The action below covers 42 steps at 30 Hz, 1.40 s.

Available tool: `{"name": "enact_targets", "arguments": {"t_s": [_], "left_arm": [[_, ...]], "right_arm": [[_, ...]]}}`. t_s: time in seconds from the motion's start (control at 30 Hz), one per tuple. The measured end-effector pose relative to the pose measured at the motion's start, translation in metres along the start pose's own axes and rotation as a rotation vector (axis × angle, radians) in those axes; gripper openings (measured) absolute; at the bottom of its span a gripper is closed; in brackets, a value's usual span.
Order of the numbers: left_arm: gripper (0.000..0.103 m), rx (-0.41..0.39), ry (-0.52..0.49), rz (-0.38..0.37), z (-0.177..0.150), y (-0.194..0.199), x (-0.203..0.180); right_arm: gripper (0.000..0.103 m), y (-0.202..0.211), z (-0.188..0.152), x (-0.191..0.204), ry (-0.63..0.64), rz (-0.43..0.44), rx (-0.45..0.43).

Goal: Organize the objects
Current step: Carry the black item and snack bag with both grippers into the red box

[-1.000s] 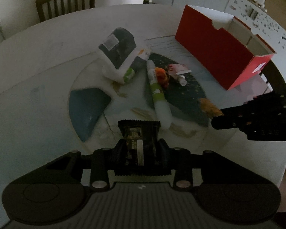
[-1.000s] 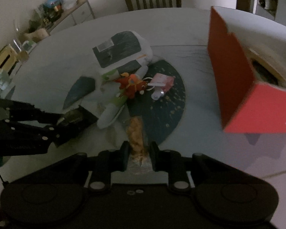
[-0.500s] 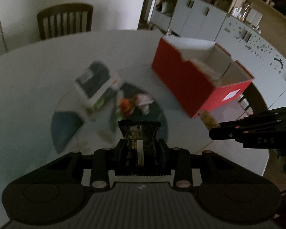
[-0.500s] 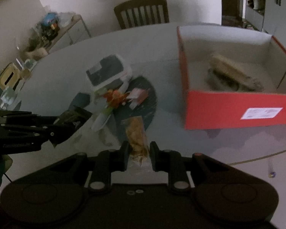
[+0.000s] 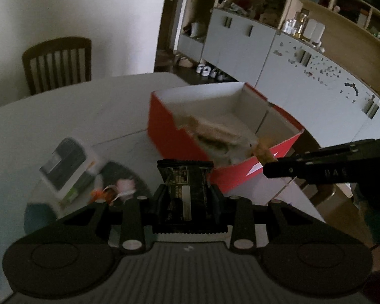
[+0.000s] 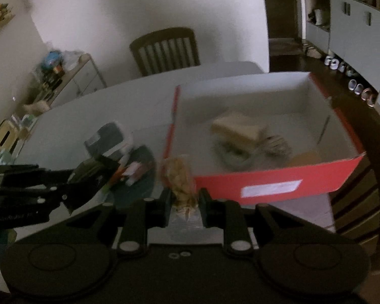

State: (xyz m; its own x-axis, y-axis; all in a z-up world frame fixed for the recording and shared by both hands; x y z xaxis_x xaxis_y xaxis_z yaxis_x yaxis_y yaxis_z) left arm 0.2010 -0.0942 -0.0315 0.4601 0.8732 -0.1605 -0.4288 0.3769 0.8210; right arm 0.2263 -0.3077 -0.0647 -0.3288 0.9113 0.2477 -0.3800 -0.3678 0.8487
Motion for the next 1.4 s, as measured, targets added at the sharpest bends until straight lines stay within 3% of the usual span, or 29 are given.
{"name": "enact_targets", "arguments": {"t_s": [0.4,0.67,0.93,1.17,1.4], "left_arm": [[0.034,-0.017,-0.092,0.022,0.052,-0.037,-0.064],[0.034,-0.020,-0.184,0.068,0.091,-0.069,-0.093],[0.034,0.023,-0.207,0.119,0.126,-0.113,-0.099],[0.034,0.077,-0.193,0.120,0.152,-0.153,-0.099],[0.034,0.138,-0.247,0.153,0.168,-0.191,-0.112]], "right_arm": [[0.022,0.017,0.032,-0.085,-0.065,-0.056,-0.061],[0.022,0.001,0.052,-0.120,-0.087,-0.106,-0.058],[0.022,-0.027,0.058,-0.132,-0.069,-0.143,-0.006],[0.022,-0.049,0.059,-0.138,-0.055,-0.147,0.052],[0.022,-0.070,0.059,-0.136,-0.013,-0.181,0.097]]}}
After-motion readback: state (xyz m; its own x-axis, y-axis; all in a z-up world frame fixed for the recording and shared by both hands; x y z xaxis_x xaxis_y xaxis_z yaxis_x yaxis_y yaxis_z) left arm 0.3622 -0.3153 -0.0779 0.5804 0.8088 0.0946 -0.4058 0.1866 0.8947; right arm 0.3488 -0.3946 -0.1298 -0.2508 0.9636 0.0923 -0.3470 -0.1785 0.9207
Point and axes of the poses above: each gripper's, at about its wrist camera, not at the fingertips, and y roughly against the way its jaws point, x to its left, z to its top, the point moved 4 cm from there along -y, roughly the way its jaws point, and after that the axes turned 11 degrees about x, right-handed, at the moved point
